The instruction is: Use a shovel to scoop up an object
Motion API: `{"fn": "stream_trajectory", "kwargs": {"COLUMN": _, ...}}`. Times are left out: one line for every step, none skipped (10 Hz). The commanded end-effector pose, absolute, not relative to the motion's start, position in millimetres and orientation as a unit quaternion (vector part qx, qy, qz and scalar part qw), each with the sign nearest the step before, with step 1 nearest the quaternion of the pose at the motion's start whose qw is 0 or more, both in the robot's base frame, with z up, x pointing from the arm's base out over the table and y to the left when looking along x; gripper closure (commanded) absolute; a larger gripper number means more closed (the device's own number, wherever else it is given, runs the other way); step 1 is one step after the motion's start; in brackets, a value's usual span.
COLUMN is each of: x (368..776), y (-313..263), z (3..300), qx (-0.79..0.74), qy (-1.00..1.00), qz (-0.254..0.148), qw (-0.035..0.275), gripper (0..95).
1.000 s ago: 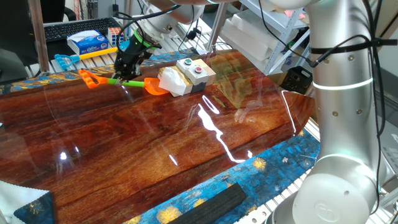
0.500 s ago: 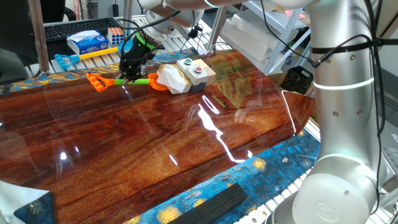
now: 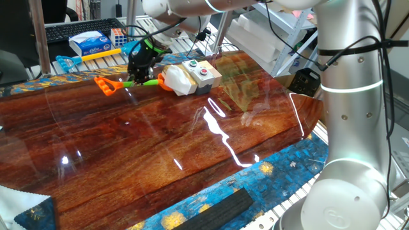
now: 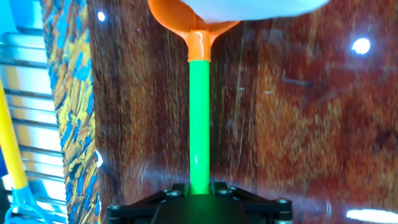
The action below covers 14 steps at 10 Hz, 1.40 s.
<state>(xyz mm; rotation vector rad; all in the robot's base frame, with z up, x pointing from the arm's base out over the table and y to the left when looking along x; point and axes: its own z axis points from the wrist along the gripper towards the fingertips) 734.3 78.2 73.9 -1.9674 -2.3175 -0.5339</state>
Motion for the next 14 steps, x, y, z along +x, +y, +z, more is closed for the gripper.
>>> {"fn": "stream_trajectory", "kwargs": {"x": 734.4, "y": 76.7, "z": 73.2, "qx": -0.631, "qy": -0.762, "qz": -0.148, "qw": 0.009, "gripper": 95.0}}
{"fn": "stream_trajectory", "kwargs": {"x": 734.5, "y": 76.7, "z": 73.1, "qx": -0.63, "qy": -0.764, "qz": -0.142, "qw": 0.007, "gripper": 95.0}}
{"fn": "stream_trajectory", "kwargs": {"x": 734.8, "y": 77.0, "z": 72.5, "qx": -0.629, "qy": -0.767, "qz": -0.131, "qw": 0.004, "gripper": 95.0}}
{"fn": "stream_trajectory", "kwargs": {"x": 734.8, "y": 77.8, "z": 72.1, "qx": -0.628, "qy": -0.768, "qz": -0.125, "qw": 0.003, "gripper": 95.0}}
{"fn": "stream_trajectory", "kwargs": {"x": 734.8, "y": 78.5, "z": 72.1, "qx": -0.627, "qy": -0.77, "qz": -0.119, "qw": 0.002, "gripper": 95.0}}
{"fn": "stream_trajectory", "kwargs": {"x": 734.6, "y": 80.6, "z": 72.7, "qx": -0.624, "qy": -0.774, "qz": -0.106, "qw": 0.0, "gripper": 95.0}}
{"fn": "stream_trajectory", "kwargs": {"x": 734.1, "y": 84.0, "z": 73.9, "qx": -0.625, "qy": -0.775, "qz": -0.096, "qw": -0.003, "gripper": 95.0}}
{"fn": "stream_trajectory", "kwargs": {"x": 733.5, "y": 87.5, "z": 75.2, "qx": -0.626, "qy": -0.774, "qz": -0.089, "qw": -0.004, "gripper": 95.0}}
{"fn": "stream_trajectory", "kwargs": {"x": 731.5, "y": 94.0, "z": 77.6, "qx": -0.632, "qy": -0.771, "qz": -0.083, "qw": -0.005, "gripper": 95.0}}
{"fn": "stream_trajectory", "kwargs": {"x": 727.6, "y": 99.9, "z": 79.4, "qx": -0.635, "qy": -0.768, "qz": -0.083, "qw": -0.002, "gripper": 95.0}}
{"fn": "stream_trajectory", "kwargs": {"x": 722.2, "y": 104.6, "z": 80.3, "qx": -0.636, "qy": -0.767, "qz": -0.081, "qw": 0.0, "gripper": 95.0}}
{"fn": "stream_trajectory", "kwargs": {"x": 714.5, "y": 109.9, "z": 81.3, "qx": -0.638, "qy": -0.766, "qz": -0.079, "qw": 0.004, "gripper": 95.0}}
{"fn": "stream_trajectory", "kwargs": {"x": 708.9, "y": 112.3, "z": 81.7, "qx": -0.638, "qy": -0.766, "qz": -0.077, "qw": 0.005, "gripper": 95.0}}
{"fn": "stream_trajectory", "kwargs": {"x": 695.9, "y": 113.9, "z": 80.6, "qx": -0.636, "qy": -0.768, "qz": -0.074, "qw": 0.003, "gripper": 95.0}}
